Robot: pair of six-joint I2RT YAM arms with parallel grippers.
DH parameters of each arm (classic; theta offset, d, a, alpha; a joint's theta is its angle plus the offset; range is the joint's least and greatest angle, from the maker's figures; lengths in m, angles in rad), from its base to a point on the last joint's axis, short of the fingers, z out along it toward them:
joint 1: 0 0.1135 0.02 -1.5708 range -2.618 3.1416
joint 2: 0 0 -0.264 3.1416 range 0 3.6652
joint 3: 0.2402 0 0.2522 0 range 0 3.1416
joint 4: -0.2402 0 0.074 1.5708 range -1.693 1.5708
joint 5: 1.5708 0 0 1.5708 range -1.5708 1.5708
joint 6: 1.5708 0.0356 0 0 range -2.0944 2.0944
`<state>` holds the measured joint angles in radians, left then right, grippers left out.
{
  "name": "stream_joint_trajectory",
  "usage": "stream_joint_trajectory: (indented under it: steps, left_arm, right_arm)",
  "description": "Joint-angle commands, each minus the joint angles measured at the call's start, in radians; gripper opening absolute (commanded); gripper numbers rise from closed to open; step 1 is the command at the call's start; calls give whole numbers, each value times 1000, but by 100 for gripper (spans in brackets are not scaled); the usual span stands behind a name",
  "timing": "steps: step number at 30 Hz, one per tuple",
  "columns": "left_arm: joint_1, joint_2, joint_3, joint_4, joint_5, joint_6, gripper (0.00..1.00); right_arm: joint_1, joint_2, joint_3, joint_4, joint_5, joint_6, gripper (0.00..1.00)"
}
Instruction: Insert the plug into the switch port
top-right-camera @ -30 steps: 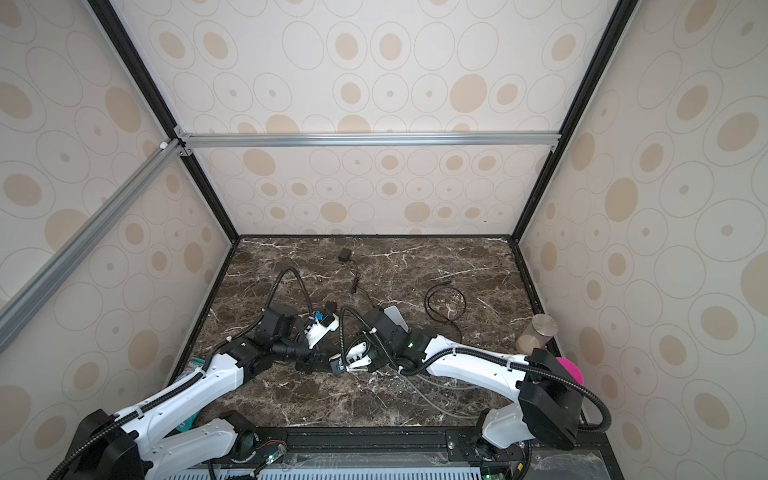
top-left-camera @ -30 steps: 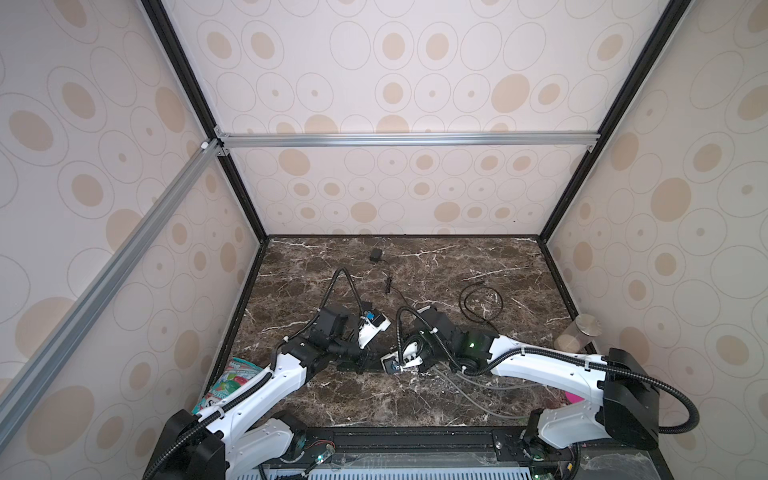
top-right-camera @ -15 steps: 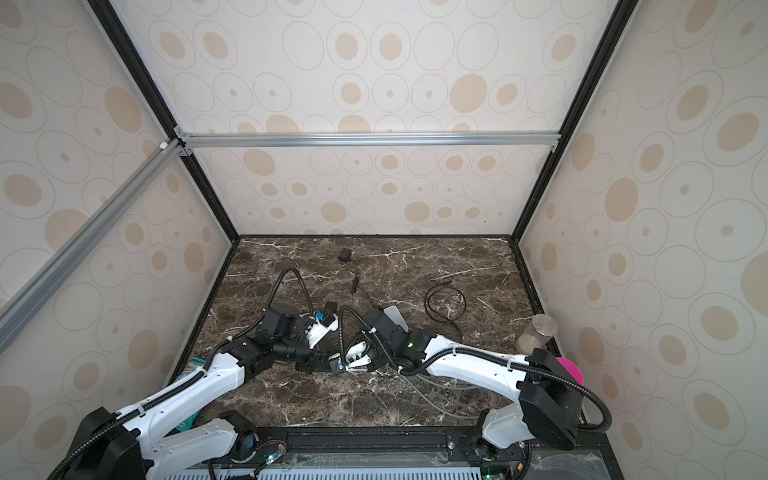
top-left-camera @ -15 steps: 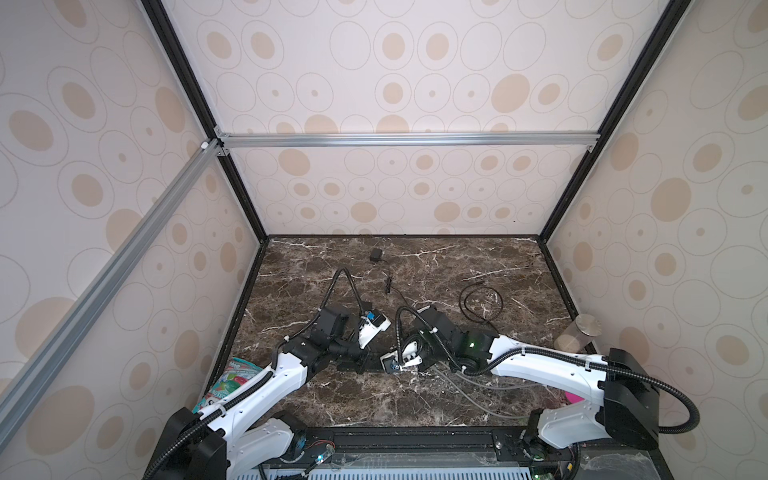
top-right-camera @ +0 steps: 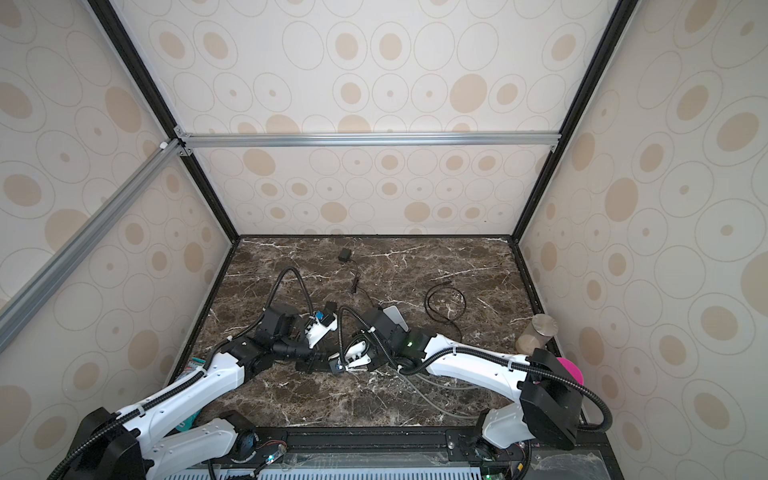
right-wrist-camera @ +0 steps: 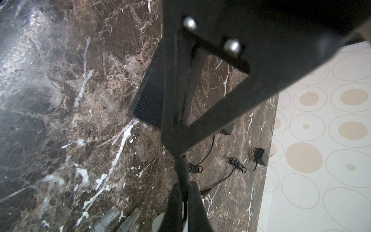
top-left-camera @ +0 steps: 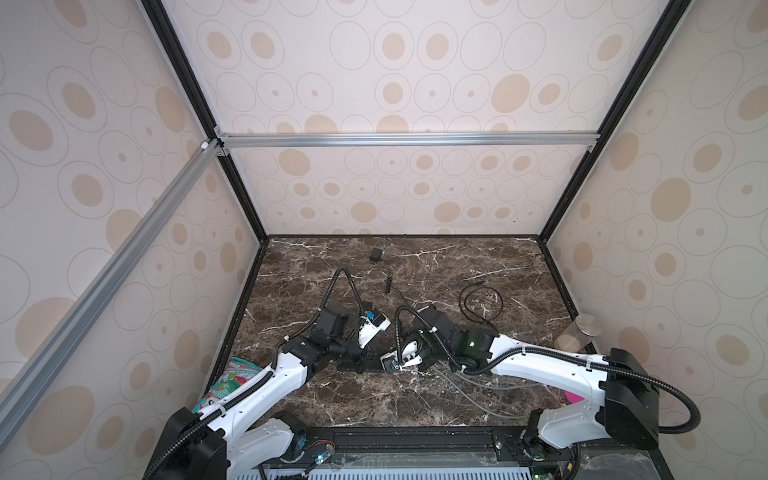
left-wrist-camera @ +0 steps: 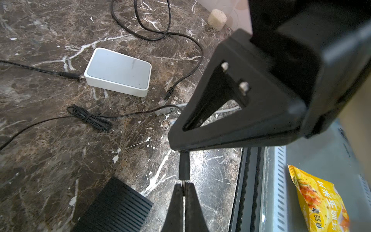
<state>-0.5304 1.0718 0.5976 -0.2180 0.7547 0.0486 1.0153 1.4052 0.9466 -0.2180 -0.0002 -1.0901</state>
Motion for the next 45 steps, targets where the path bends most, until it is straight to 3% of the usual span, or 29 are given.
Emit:
stream_joint_trajectory:
  steps: [1,5,6,9,13,19,24,28,32,45]
  left_arm:
    - [2,-11,41,9,-43,-10,55]
    - [25,-114,5,68,-200,-80,93]
    - [39,-144,-7,87,-235,-108,98]
    - [83,-222,-36,117,-399,-240,98]
    - [134,-245,-12,4,-619,-506,98]
    - [142,-208,-51,-42,-554,-717,98]
    - [141,-323,-199,40,-590,-834,93]
    - [143,-416,-266,36,-633,-868,88]
    - [142,-385,-307,87,-611,-874,78]
    - [144,-309,-311,106,-715,-822,76]
  right_arm:
    - [9,5,31,-16,-12,7,1]
    - [9,-11,9,0,-3,73,0]
    - [9,-16,-9,16,1,90,0]
    - [10,-36,-63,55,11,168,0]
    - [10,-34,-84,35,45,368,0]
    - [8,-8,-166,143,9,638,0]
    - [7,87,-174,198,-45,751,0]
    - [3,190,-130,170,-75,785,0]
    - [-3,259,-88,154,-104,803,0]
    - [-3,368,53,55,-131,798,0]
